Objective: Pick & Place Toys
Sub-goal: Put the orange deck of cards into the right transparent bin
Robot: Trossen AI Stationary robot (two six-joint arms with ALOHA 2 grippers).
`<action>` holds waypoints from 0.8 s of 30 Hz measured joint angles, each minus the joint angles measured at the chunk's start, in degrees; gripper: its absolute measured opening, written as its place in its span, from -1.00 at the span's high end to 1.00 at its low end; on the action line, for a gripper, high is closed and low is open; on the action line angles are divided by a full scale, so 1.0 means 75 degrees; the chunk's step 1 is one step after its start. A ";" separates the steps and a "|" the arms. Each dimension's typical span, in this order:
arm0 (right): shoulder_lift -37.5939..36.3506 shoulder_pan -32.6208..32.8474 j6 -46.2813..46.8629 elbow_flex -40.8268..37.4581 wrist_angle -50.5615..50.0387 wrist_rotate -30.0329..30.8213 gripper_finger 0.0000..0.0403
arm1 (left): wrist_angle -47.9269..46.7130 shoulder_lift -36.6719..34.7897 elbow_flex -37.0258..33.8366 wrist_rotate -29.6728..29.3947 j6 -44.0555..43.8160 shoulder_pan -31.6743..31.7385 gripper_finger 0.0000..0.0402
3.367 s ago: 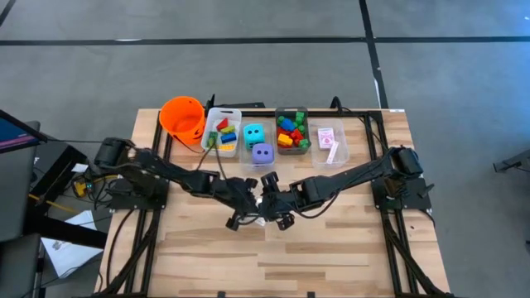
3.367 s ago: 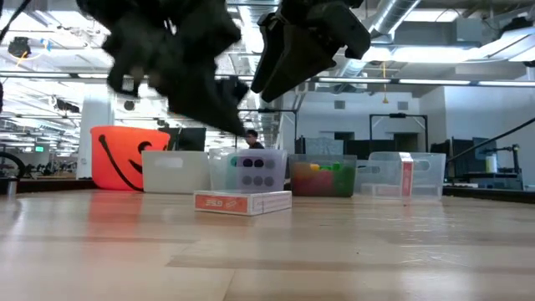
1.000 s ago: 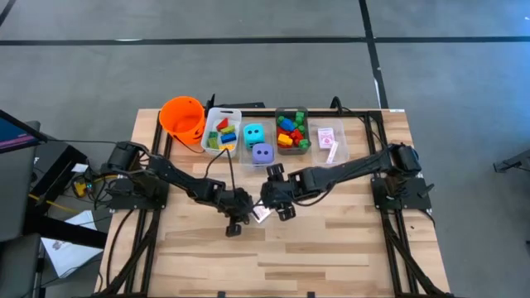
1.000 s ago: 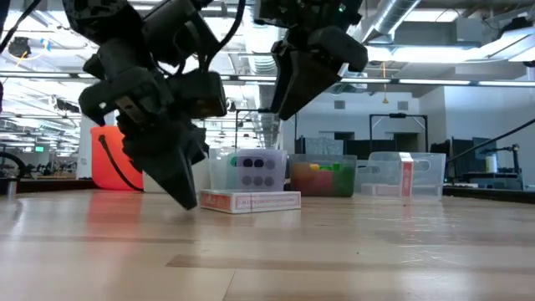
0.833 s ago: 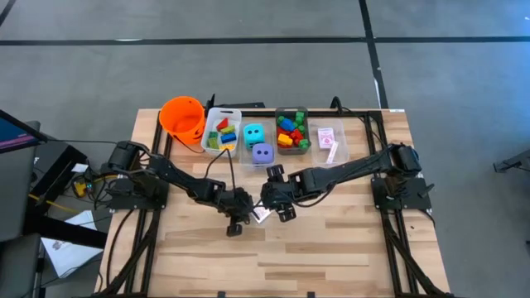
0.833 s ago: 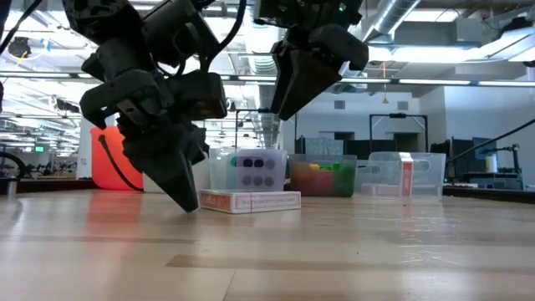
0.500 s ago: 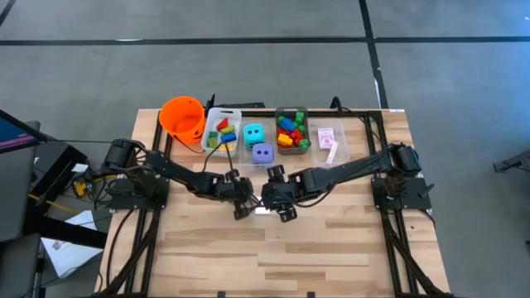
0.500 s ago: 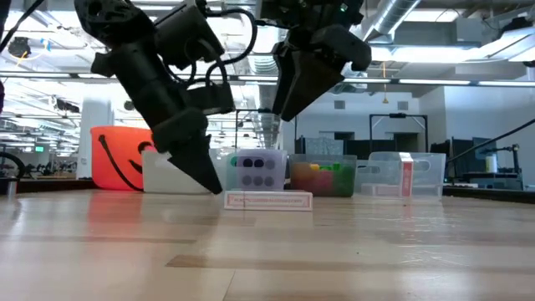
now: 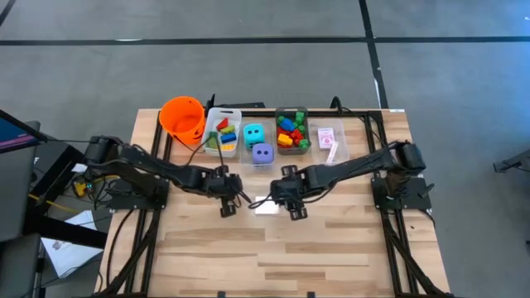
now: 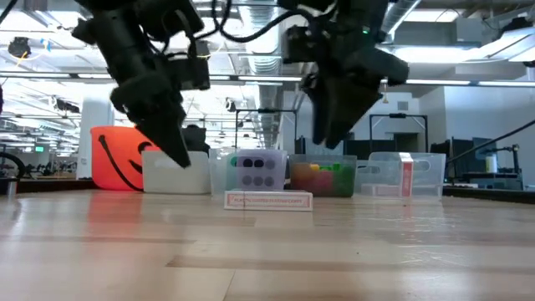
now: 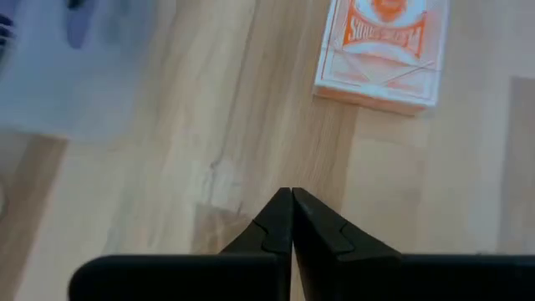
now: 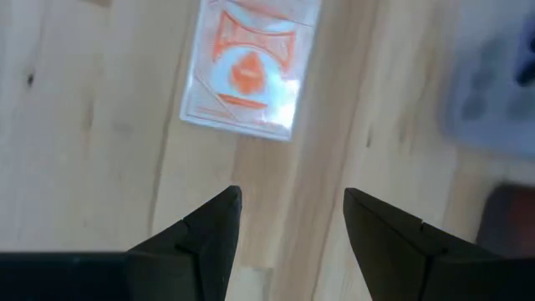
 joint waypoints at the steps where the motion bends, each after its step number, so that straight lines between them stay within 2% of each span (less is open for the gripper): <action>1: -0.0191 0.0020 0.0113 -0.0206 0.0078 0.0001 -0.03 | -0.0112 -0.0174 -0.0002 0.0000 0.0000 0.0000 1.00; 4: -0.0898 0.0177 0.0495 -0.0997 0.0432 0.0020 -0.03 | -0.0251 -0.0640 0.0000 0.0000 0.0000 0.0000 1.00; 7: -0.2014 0.0402 0.0842 -0.2109 0.1660 0.0040 -0.03 | -0.0255 -0.1032 0.0003 -0.0007 0.0003 0.0000 1.00; 10: -0.3195 0.0539 0.1100 -0.3714 0.4370 0.0055 -0.02 | -0.0255 -0.1358 0.0003 -0.0056 -0.0002 0.0000 1.00; 13: -0.3898 0.0565 0.1033 -0.5638 0.8146 0.0059 0.01 | -0.0251 -0.1536 0.0003 -0.0057 -0.0009 0.0000 1.00; 16: -0.3894 0.0562 0.1560 -0.7239 1.1251 0.0039 0.04 | -0.0235 -0.1593 0.0003 -0.0058 -0.0015 -0.0003 1.00; 18: -0.3714 0.0562 0.2284 -0.7918 1.2607 0.0042 0.05 | -0.0246 -0.1592 0.0003 -0.0055 -0.0017 -0.0003 1.00; 20: -0.3542 0.0560 0.2555 -0.8295 1.3361 0.0047 0.05 | -0.0261 -0.1591 0.0003 -0.0056 -0.0057 -0.0003 1.00; 24: -0.3177 0.0560 0.2517 -0.8407 1.3818 0.0053 0.05 | -0.0243 -0.1590 0.0003 -0.0055 -0.0348 -0.0003 1.00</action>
